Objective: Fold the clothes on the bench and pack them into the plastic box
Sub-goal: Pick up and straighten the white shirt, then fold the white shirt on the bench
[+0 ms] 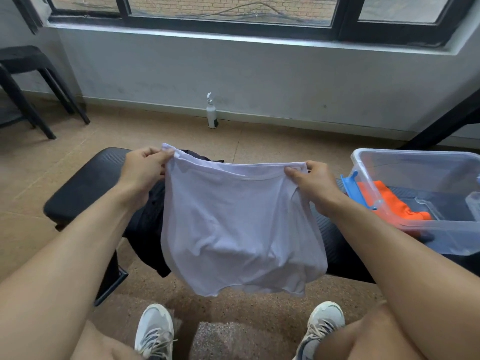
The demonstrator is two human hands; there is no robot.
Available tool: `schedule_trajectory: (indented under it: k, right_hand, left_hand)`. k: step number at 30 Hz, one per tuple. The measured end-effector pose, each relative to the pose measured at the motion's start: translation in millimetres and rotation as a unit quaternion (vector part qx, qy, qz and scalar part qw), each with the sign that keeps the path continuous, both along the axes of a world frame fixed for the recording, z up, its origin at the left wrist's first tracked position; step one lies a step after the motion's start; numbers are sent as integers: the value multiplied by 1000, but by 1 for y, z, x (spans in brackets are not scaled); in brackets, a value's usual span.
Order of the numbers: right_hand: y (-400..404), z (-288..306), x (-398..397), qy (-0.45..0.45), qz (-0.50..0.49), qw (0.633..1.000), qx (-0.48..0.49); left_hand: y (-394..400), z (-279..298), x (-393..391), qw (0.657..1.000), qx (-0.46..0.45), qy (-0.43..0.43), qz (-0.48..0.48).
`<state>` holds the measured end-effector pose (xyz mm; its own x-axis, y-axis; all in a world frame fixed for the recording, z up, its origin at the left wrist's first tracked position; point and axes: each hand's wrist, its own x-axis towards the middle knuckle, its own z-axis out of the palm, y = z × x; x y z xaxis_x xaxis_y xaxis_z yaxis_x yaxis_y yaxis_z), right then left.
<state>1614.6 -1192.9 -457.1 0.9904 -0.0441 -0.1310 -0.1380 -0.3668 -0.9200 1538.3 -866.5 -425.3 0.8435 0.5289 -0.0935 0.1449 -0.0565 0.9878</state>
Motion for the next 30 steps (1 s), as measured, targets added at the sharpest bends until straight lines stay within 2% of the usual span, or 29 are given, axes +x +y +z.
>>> schedule_trajectory:
  k: [5, 10, 14, 23, 30]
  right_hand:
    - [31, 8, -21, 38, -4, 993, 110]
    - [69, 18, -56, 35, 42, 985, 166]
    - [83, 22, -74, 17, 62, 984, 168]
    - [78, 22, -82, -13, 114, 986, 119]
    - [79, 21, -88, -33, 180, 980, 77]
  left_hand:
    - [-31, 6, -8, 998, 38, -33, 28]
    - [-70, 8, -23, 997, 62, -39, -22]
    - [-89, 9, -32, 996, 39, -44, -61]
    - [-99, 12, -43, 990, 92, -41, -101]
    - [-108, 15, -49, 984, 87, -54, -146]
